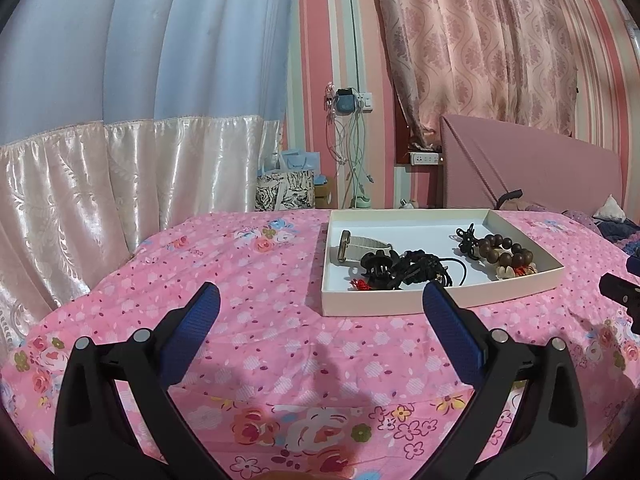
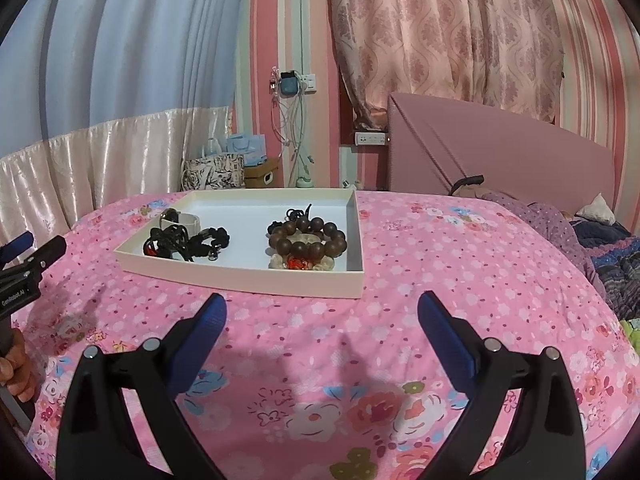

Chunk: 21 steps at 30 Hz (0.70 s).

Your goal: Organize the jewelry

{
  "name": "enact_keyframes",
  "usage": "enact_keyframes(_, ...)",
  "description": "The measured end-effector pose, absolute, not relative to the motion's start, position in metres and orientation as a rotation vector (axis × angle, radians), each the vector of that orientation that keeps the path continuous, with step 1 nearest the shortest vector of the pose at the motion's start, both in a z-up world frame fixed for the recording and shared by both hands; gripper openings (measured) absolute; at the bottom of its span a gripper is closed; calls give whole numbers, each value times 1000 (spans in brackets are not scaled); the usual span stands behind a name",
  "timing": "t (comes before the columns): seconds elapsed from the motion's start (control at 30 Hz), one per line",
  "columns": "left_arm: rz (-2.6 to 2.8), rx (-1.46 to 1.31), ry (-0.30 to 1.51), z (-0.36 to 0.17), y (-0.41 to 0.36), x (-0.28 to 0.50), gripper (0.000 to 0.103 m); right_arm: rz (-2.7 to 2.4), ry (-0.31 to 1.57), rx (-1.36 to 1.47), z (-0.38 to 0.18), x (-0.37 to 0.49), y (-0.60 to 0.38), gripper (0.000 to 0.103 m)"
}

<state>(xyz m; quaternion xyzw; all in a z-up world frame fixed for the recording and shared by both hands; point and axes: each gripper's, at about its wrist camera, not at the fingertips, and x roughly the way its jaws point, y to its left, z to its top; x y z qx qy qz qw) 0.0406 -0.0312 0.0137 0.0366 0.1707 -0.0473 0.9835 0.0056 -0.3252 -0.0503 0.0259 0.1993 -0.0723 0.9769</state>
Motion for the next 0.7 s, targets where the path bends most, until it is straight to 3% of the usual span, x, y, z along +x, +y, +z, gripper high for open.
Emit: enact_keyframes(0.7, -104, 71, 345, 15, -31, 39, 100, -154, 413, 28, -50, 9, -321, 99)
